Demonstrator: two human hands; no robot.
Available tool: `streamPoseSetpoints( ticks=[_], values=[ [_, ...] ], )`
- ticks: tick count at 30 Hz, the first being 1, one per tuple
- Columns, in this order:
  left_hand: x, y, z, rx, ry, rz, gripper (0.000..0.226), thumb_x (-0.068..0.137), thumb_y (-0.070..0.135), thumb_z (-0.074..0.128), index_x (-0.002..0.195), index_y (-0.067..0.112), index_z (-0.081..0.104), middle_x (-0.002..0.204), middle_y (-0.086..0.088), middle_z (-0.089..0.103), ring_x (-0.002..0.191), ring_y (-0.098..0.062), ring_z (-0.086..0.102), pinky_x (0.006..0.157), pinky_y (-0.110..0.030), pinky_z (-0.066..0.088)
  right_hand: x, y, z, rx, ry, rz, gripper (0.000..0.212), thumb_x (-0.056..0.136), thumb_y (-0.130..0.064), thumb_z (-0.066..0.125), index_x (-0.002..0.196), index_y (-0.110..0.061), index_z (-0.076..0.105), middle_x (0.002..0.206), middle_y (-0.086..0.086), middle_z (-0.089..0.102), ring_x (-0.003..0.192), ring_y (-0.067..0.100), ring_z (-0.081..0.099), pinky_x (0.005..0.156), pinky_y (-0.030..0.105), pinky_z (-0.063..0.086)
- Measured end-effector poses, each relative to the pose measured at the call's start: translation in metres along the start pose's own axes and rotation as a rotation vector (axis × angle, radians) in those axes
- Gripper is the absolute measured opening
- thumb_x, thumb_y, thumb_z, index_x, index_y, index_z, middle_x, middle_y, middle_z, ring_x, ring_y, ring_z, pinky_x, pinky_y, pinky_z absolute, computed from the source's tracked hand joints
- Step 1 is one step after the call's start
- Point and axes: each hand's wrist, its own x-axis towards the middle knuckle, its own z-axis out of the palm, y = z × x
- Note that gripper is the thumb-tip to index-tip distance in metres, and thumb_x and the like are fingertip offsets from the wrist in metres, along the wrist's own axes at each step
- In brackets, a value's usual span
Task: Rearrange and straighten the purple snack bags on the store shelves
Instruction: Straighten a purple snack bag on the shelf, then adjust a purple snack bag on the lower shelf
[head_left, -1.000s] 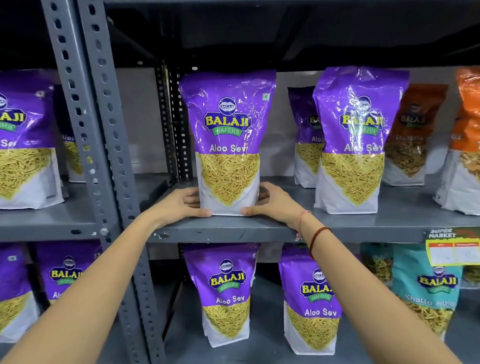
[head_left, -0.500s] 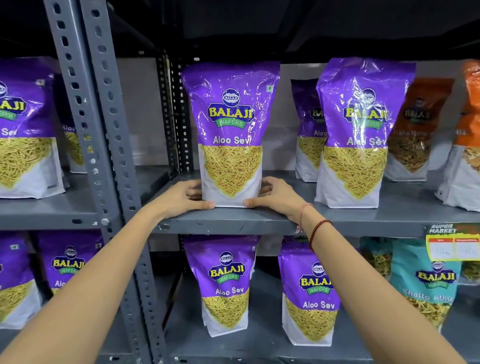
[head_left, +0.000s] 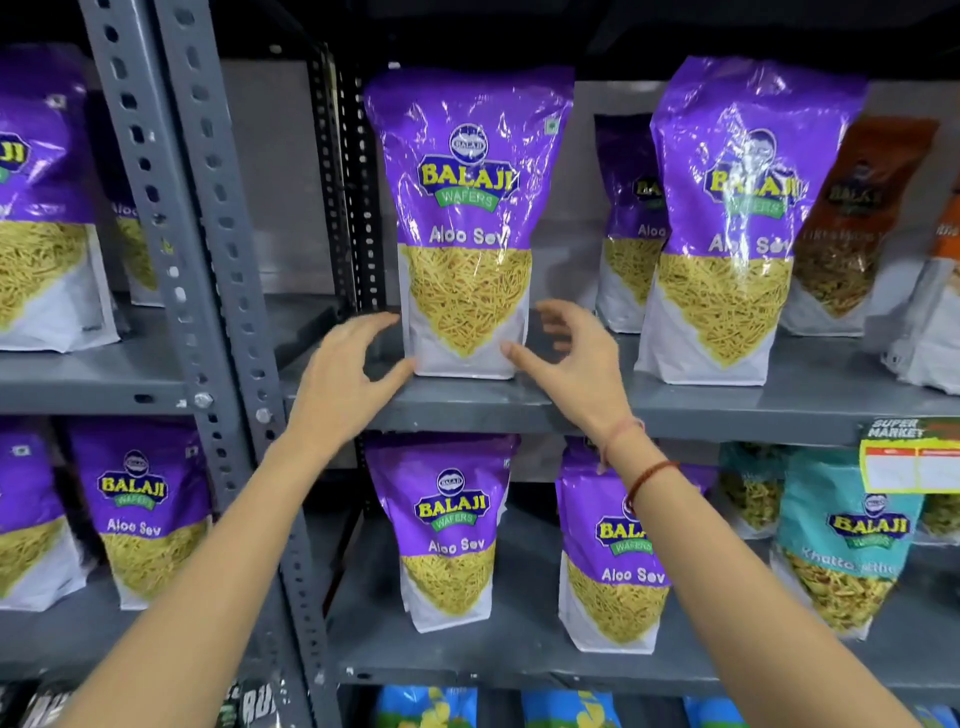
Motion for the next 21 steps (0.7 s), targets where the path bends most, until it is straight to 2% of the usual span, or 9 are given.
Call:
streamPoseSetpoints(
  ticks=[3, 5, 6, 9, 12, 14, 16, 18, 21],
  values=[
    [-0.055, 0.001, 0.015, -0.011, 0.383, 0.048, 0.021, 0.084, 0.017, 0.061, 0.102, 0.007, 0.065, 0.122, -0.014, 0.058, 0.114, -0.025, 0.049, 0.103, -0.027, 0.033, -0.05, -0.005, 0.002, 0.049, 0.209, -0.223, 0.029, 0.079, -0.019, 0.073, 0.104, -0.009, 0.063, 0.1, 0.006, 0.062, 0.092, 0.017, 0.058, 0.08, 0.022, 0.047],
    [-0.099, -0.007, 0.036, 0.02, 0.484, 0.045, 0.015, 0.083, 0.009, 0.058, 0.095, 0.005, 0.066, 0.119, -0.018, 0.056, 0.111, -0.029, 0.049, 0.098, -0.038, 0.038, -0.085, 0.006, 0.008, 0.062, 0.205, -0.241, 0.018, 0.081, -0.018, 0.07, 0.096, -0.009, 0.064, 0.093, 0.004, 0.061, 0.082, 0.017, 0.057, 0.074, 0.022, 0.047],
    [-0.12, -0.014, 0.048, 0.037, 0.458, 0.04, 0.015, 0.083, 0.009, 0.057, 0.095, 0.005, 0.066, 0.119, -0.017, 0.054, 0.111, -0.029, 0.049, 0.098, -0.04, 0.039, -0.101, 0.015, 0.014, 0.064, 0.167, -0.215, 0.015, 0.082, -0.019, 0.07, 0.093, -0.009, 0.065, 0.09, 0.002, 0.061, 0.078, 0.017, 0.057, 0.072, 0.022, 0.047],
    [-0.174, -0.042, 0.084, -0.071, 0.152, -0.099, 0.024, 0.082, 0.021, 0.052, 0.099, 0.007, 0.064, 0.119, -0.01, 0.052, 0.113, -0.02, 0.048, 0.102, -0.033, 0.037, -0.143, 0.058, 0.038, 0.072, -0.013, -0.024, 0.019, 0.081, -0.029, 0.069, 0.09, -0.012, 0.066, 0.087, -0.003, 0.062, 0.078, 0.01, 0.058, 0.067, 0.021, 0.048],
    [-0.212, -0.07, 0.113, -0.198, -0.183, -0.335, 0.04, 0.08, 0.031, 0.053, 0.113, 0.01, 0.058, 0.119, -0.006, 0.053, 0.114, -0.016, 0.05, 0.1, -0.032, 0.038, -0.17, 0.107, 0.062, 0.012, -0.201, 0.231, 0.038, 0.073, -0.038, 0.069, 0.099, -0.012, 0.065, 0.089, -0.004, 0.058, 0.082, 0.012, 0.057, 0.071, 0.03, 0.051],
    [-0.226, -0.087, 0.129, -0.185, -0.336, -0.493, 0.054, 0.077, 0.023, 0.067, 0.126, 0.006, 0.05, 0.126, -0.016, 0.053, 0.119, -0.03, 0.051, 0.103, -0.032, 0.036, -0.182, 0.138, 0.076, -0.072, -0.359, 0.395, 0.068, 0.063, -0.05, 0.067, 0.116, -0.008, 0.058, 0.097, 0.001, 0.056, 0.089, 0.014, 0.054, 0.082, 0.031, 0.047],
    [-0.233, -0.097, 0.141, -0.176, -0.461, -0.624, 0.073, 0.073, 0.016, 0.075, 0.135, 0.002, 0.039, 0.137, -0.023, 0.047, 0.126, -0.036, 0.047, 0.107, -0.04, 0.036, -0.19, 0.166, 0.091, -0.116, -0.538, 0.536, 0.1, 0.053, -0.058, 0.067, 0.135, -0.006, 0.042, 0.116, 0.013, 0.056, 0.105, 0.021, 0.053, 0.097, 0.036, 0.045],
    [-0.233, -0.106, 0.153, -0.174, -0.544, -0.668, 0.081, 0.071, 0.016, 0.077, 0.137, -0.001, 0.034, 0.139, -0.024, 0.045, 0.129, -0.035, 0.045, 0.105, -0.039, 0.036, -0.195, 0.186, 0.105, -0.126, -0.674, 0.649, 0.114, 0.056, -0.044, 0.083, 0.145, -0.006, 0.023, 0.141, 0.02, 0.042, 0.129, 0.033, 0.043, 0.109, 0.046, 0.037],
    [-0.226, -0.113, 0.167, -0.212, -0.58, -0.663, 0.069, 0.069, 0.017, 0.079, 0.127, 0.002, 0.045, 0.129, -0.019, 0.057, 0.12, -0.031, 0.053, 0.084, -0.028, 0.04, -0.198, 0.205, 0.124, -0.075, -0.712, 0.696, 0.124, 0.055, -0.03, 0.09, 0.148, -0.008, 0.011, 0.153, 0.017, 0.029, 0.141, 0.034, 0.027, 0.115, 0.048, 0.029]
  ],
)
